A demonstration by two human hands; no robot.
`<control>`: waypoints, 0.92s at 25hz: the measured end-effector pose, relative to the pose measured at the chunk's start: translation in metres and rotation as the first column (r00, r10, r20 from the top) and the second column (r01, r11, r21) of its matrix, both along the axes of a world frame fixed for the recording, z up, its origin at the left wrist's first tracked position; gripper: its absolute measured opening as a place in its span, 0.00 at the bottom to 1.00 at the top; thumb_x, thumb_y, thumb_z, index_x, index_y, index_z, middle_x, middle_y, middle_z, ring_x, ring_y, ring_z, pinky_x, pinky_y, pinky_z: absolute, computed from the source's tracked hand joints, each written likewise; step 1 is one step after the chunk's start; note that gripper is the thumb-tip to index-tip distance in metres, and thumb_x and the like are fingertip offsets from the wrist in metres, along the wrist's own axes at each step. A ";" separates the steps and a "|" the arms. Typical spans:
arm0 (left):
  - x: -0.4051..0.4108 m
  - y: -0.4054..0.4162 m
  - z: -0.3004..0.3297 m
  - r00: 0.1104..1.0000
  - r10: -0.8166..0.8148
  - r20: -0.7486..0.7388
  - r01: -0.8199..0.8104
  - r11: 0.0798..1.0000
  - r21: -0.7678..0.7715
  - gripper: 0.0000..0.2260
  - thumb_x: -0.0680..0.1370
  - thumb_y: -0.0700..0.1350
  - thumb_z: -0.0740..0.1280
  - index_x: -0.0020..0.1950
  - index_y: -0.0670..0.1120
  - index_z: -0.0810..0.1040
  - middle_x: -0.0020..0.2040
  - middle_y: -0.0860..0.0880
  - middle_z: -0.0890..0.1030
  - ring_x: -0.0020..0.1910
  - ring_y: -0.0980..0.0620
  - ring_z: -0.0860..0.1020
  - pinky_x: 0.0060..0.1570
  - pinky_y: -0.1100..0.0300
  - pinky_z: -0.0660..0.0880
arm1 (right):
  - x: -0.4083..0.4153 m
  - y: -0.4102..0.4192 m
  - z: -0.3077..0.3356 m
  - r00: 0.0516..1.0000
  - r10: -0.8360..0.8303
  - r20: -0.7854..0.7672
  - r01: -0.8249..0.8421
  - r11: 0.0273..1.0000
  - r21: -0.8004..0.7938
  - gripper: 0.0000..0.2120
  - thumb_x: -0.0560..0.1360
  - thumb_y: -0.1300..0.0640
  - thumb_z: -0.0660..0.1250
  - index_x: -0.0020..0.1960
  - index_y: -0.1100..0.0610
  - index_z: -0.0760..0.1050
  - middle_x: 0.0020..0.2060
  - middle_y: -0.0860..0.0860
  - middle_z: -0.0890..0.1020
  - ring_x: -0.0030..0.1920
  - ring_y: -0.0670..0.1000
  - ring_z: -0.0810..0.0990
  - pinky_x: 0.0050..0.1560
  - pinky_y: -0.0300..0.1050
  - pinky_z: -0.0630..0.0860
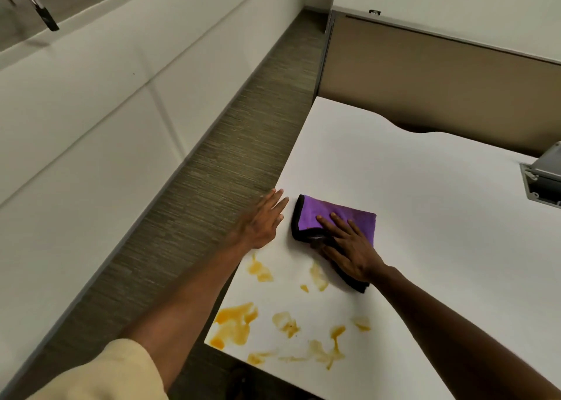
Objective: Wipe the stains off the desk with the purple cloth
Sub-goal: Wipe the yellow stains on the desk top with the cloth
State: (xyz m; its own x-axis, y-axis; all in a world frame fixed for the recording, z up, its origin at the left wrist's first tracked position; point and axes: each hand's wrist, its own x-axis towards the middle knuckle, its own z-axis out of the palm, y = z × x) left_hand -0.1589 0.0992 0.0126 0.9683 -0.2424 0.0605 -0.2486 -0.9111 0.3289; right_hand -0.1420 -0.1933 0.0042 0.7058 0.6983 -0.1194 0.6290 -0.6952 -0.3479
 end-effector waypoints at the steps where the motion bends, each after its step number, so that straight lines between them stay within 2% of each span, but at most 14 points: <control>1: 0.005 0.000 -0.003 1.000 -0.011 -0.011 0.011 1.000 0.018 0.23 0.86 0.44 0.53 0.81 0.42 0.57 0.82 0.43 0.53 0.82 0.46 0.51 0.79 0.51 0.49 | 0.006 0.004 0.000 0.997 -0.078 -0.006 0.078 0.997 -0.003 0.31 0.82 0.33 0.40 0.80 0.40 0.63 0.83 0.38 0.49 0.84 0.47 0.41 0.83 0.59 0.42; 3: 0.012 0.002 -0.009 1.000 -0.009 -0.005 0.009 0.999 -0.049 0.23 0.86 0.43 0.54 0.80 0.40 0.58 0.82 0.42 0.55 0.82 0.45 0.53 0.79 0.50 0.51 | 0.015 0.024 0.002 0.976 -0.219 0.003 0.219 0.975 -0.043 0.30 0.82 0.33 0.40 0.81 0.38 0.60 0.83 0.38 0.48 0.84 0.50 0.42 0.82 0.62 0.41; 5: 0.012 0.002 -0.014 1.000 0.008 0.030 -0.004 0.991 -0.136 0.21 0.85 0.39 0.56 0.78 0.37 0.62 0.80 0.40 0.60 0.81 0.43 0.57 0.79 0.49 0.55 | 0.010 0.047 0.003 0.970 -0.244 0.021 0.245 0.967 -0.068 0.27 0.83 0.35 0.40 0.81 0.36 0.56 0.83 0.40 0.47 0.84 0.52 0.41 0.81 0.63 0.39; 7: 0.012 0.002 -0.016 0.999 -0.009 0.041 0.015 0.986 -0.166 0.20 0.84 0.37 0.57 0.77 0.35 0.63 0.79 0.38 0.61 0.80 0.42 0.58 0.79 0.49 0.56 | -0.009 0.056 0.002 0.990 -0.139 0.035 0.140 0.989 -0.045 0.26 0.83 0.36 0.40 0.81 0.33 0.52 0.84 0.41 0.49 0.84 0.53 0.42 0.81 0.64 0.38; 9: 0.013 0.004 -0.017 0.998 -0.040 0.054 0.045 0.993 -0.105 0.21 0.84 0.37 0.56 0.77 0.35 0.63 0.79 0.37 0.61 0.80 0.41 0.58 0.78 0.47 0.56 | -0.031 0.038 -0.001 0.999 0.019 0.051 -0.018 1.000 -0.015 0.26 0.84 0.36 0.41 0.81 0.33 0.51 0.84 0.41 0.50 0.85 0.53 0.44 0.81 0.60 0.37; 12: 0.016 0.007 -0.015 0.998 -0.041 0.046 0.043 0.998 -0.047 0.22 0.85 0.41 0.57 0.78 0.37 0.62 0.80 0.39 0.60 0.80 0.42 0.59 0.79 0.49 0.54 | -0.033 -0.010 0.001 0.996 0.089 0.023 -0.090 0.994 0.056 0.24 0.85 0.37 0.46 0.79 0.38 0.63 0.84 0.41 0.53 0.85 0.52 0.47 0.82 0.59 0.41; 14: 0.017 0.004 -0.014 1.000 -0.018 0.018 0.019 0.999 -0.035 0.23 0.85 0.43 0.57 0.79 0.38 0.62 0.81 0.39 0.59 0.80 0.43 0.58 0.79 0.49 0.54 | -0.019 -0.020 0.005 0.999 -0.054 -0.010 0.054 0.997 0.046 0.26 0.84 0.36 0.46 0.77 0.40 0.68 0.83 0.41 0.53 0.84 0.53 0.47 0.82 0.64 0.45; 16: 0.015 0.000 -0.017 0.999 0.003 0.034 -0.001 0.998 -0.061 0.22 0.84 0.42 0.58 0.78 0.37 0.63 0.80 0.38 0.61 0.80 0.41 0.59 0.78 0.47 0.56 | -0.008 0.003 0.008 0.969 -0.249 -0.009 0.248 0.968 -0.037 0.27 0.84 0.35 0.41 0.80 0.37 0.60 0.83 0.40 0.49 0.85 0.53 0.44 0.82 0.64 0.42; 17: 0.014 -0.001 -0.018 0.999 -0.001 0.054 0.005 0.998 -0.067 0.22 0.84 0.41 0.58 0.77 0.36 0.64 0.79 0.37 0.62 0.79 0.39 0.60 0.78 0.46 0.58 | -0.009 0.021 0.009 0.959 -0.285 0.017 0.285 0.956 -0.071 0.27 0.84 0.35 0.39 0.81 0.35 0.55 0.83 0.41 0.46 0.84 0.54 0.42 0.82 0.64 0.39; 18: 0.013 -0.001 -0.020 0.997 -0.018 0.071 0.022 0.998 -0.055 0.22 0.84 0.41 0.57 0.77 0.35 0.65 0.78 0.36 0.63 0.79 0.38 0.61 0.77 0.45 0.58 | -0.016 0.038 0.007 0.963 -0.267 0.044 0.270 0.959 -0.087 0.26 0.83 0.35 0.38 0.81 0.33 0.50 0.83 0.42 0.45 0.84 0.55 0.40 0.81 0.65 0.38; 20: 0.013 0.002 -0.024 0.993 -0.059 0.105 0.061 0.998 -0.021 0.21 0.84 0.41 0.56 0.76 0.34 0.65 0.78 0.35 0.64 0.79 0.37 0.61 0.77 0.44 0.59 | -0.037 0.052 0.001 0.990 -0.112 0.086 0.120 0.988 -0.094 0.27 0.83 0.34 0.38 0.81 0.32 0.47 0.84 0.44 0.46 0.84 0.56 0.40 0.81 0.66 0.38; 23: 0.017 0.004 -0.023 0.997 -0.035 0.067 0.036 0.999 -0.016 0.23 0.85 0.43 0.55 0.79 0.37 0.62 0.80 0.38 0.60 0.81 0.41 0.57 0.79 0.46 0.55 | -0.061 0.015 -0.007 0.987 0.129 0.099 -0.122 0.990 -0.074 0.27 0.84 0.35 0.43 0.82 0.35 0.50 0.85 0.44 0.47 0.85 0.56 0.43 0.81 0.62 0.37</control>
